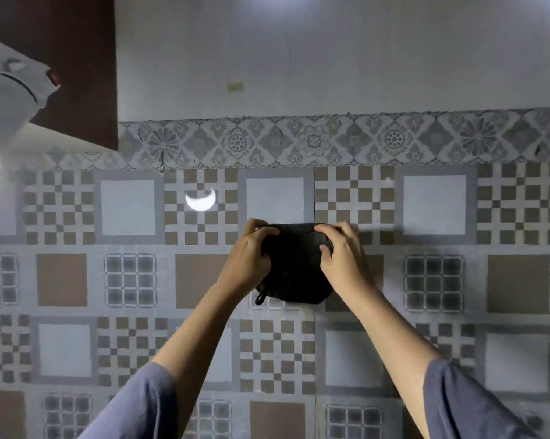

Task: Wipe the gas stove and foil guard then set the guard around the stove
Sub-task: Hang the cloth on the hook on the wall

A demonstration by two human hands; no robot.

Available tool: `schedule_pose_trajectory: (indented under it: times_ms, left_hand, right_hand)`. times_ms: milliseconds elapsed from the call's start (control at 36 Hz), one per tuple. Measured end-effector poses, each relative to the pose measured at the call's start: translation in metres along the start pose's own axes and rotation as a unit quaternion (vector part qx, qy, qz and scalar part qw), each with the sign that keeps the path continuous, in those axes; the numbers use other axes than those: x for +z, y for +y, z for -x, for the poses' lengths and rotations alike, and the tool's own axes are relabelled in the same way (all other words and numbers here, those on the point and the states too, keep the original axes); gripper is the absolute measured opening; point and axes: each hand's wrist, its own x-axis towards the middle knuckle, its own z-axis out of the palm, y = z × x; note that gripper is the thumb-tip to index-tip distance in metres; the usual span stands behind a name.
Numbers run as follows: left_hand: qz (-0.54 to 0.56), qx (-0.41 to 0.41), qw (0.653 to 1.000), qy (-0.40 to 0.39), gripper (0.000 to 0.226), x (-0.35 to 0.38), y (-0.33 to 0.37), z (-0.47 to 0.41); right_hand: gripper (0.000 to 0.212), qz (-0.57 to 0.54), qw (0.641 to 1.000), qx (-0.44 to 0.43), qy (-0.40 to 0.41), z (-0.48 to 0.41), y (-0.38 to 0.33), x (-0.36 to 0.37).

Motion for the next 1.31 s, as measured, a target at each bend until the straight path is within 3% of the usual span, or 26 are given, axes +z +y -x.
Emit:
schedule_pose_trajectory:
  times_ms: [250,417,750,972,1222,1306]
  left_hand:
    - [0.051,-0.007,0.994,0.1,0.042,0.041,-0.035,-0.005]
    - [0.122,-0.039,0.984,0.121,0.042,0.06,-0.039,0.017]
    - [0.223,-0.09,0.968,0.067,0.046,0.068,-0.028,0.037]
    - [0.161,-0.136,0.977,-0.035,0.043,0.029,-0.021,0.039]
    - [0.129,-0.2,0.97,-0.044,0.043,-0.051,-0.003,0.097]
    - [0.105,-0.228,0.967,-0.051,0.042,-0.069,-0.003,0.141]
  right_hand:
    - [0.043,-0.022,0.999,-0.023,0.034,0.002,0.026,0.048]
    - [0.036,-0.024,0.995,-0.063,0.067,0.016,0.035,0.061]
    - [0.042,-0.036,0.999,-0.02,0.0,0.025,0.029,0.051]
    - [0.047,-0.021,0.992,0.028,-0.123,0.023,0.013,0.022]
    - [0.043,-0.041,0.987,0.018,-0.152,0.052,-0.048,-0.013]
    - [0.043,-0.084,0.975,0.013,-0.203,0.081,-0.075,-0.01]
